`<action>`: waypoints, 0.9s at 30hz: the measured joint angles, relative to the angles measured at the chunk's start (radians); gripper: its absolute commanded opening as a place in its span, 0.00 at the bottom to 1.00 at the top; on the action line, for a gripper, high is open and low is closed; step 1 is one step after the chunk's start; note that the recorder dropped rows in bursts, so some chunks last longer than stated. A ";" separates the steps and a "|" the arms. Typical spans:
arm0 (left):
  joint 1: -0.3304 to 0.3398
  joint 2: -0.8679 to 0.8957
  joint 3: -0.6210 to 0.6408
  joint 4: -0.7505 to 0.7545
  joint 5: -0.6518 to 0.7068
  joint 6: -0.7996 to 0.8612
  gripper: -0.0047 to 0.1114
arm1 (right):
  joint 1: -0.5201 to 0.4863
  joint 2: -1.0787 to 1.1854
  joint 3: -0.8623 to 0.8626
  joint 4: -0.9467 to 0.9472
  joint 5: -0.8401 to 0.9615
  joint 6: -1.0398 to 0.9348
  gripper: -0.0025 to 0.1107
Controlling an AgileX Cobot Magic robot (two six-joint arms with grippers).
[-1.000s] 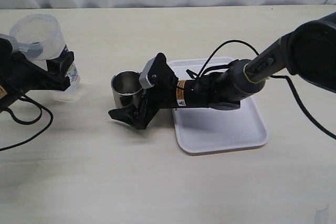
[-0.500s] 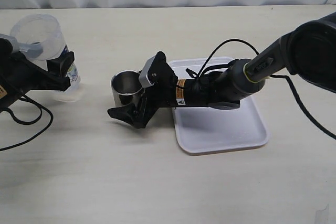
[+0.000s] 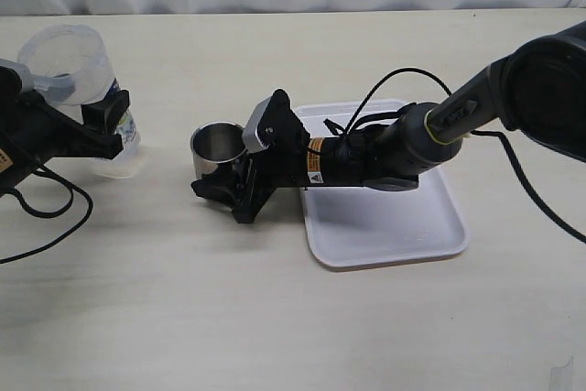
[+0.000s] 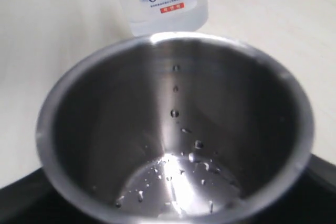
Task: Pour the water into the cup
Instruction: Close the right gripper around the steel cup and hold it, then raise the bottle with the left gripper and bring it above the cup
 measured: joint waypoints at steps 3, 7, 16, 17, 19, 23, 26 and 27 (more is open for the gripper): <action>0.000 0.000 0.000 0.000 0.000 0.000 0.04 | 0.000 0.000 0.000 0.000 0.000 0.000 0.11; 0.000 0.000 0.000 0.004 0.000 0.000 0.04 | 0.000 0.000 0.000 0.000 -0.002 0.000 0.06; 0.000 0.000 0.000 0.019 0.000 0.000 0.04 | 0.000 0.000 -0.002 -0.029 0.003 -0.032 0.06; 0.000 0.000 0.000 0.021 0.000 0.000 0.04 | 0.000 0.000 -0.004 -0.035 0.005 -0.034 0.06; 0.000 0.000 0.000 0.034 0.000 0.000 0.04 | 0.000 0.000 -0.006 -0.040 0.007 -0.038 0.06; 0.000 0.000 -0.004 0.090 0.000 0.000 0.04 | 0.000 0.000 -0.006 -0.043 0.007 -0.042 0.06; 0.000 0.000 -0.021 0.148 0.002 0.000 0.04 | 0.000 0.000 -0.006 -0.043 0.007 -0.042 0.06; 0.000 0.000 -0.029 0.164 0.002 0.000 0.04 | 0.000 0.000 -0.006 -0.043 0.007 -0.042 0.06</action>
